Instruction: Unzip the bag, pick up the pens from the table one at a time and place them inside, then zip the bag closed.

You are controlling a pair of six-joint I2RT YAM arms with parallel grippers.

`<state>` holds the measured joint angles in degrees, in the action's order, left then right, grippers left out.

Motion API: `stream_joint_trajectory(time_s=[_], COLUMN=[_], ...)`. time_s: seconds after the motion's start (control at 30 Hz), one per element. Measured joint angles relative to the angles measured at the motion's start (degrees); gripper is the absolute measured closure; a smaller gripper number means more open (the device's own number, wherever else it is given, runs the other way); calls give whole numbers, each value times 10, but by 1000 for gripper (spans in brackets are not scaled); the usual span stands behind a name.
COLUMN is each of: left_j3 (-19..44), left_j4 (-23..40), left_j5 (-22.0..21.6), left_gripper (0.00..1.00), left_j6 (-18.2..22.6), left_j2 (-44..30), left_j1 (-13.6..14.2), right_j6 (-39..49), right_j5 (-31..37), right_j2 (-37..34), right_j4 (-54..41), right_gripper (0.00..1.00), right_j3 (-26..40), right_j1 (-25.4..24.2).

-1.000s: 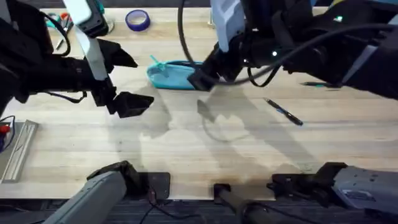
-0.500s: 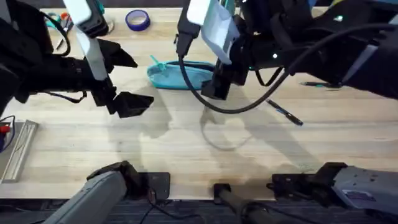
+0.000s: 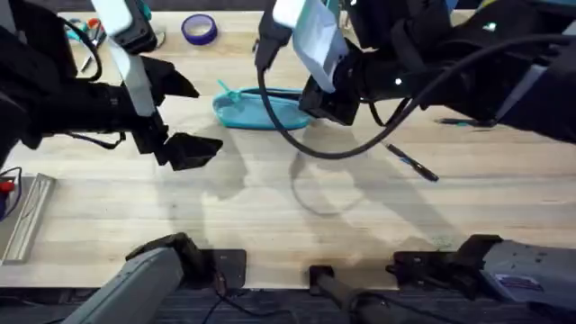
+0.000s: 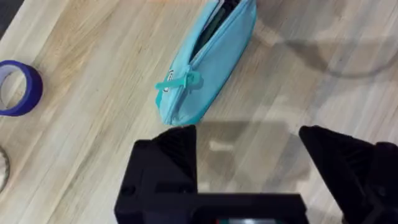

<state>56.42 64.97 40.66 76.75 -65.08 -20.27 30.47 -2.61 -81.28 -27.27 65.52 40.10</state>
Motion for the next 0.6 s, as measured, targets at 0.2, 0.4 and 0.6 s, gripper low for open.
stream_joint_trajectory(time_s=[0.2, 0.4, 0.6], left_j3=[0, 0, 0], left_j4=[0, 0, 0], left_j5=[0, 0, 0], left_gripper=[7, 7, 7], left_j6=[0, 0, 0], left_j2=[0, 0, 0], left_j1=[0, 0, 0], right_j6=[-63, -93, -96], right_j5=[-30, -86, -107], right_j2=[0, -2, -41], right_j4=[-46, -90, -148], right_gripper=[972, 973, 971], right_j3=[5, 43, 135], right_j1=[-24, -82, -89])
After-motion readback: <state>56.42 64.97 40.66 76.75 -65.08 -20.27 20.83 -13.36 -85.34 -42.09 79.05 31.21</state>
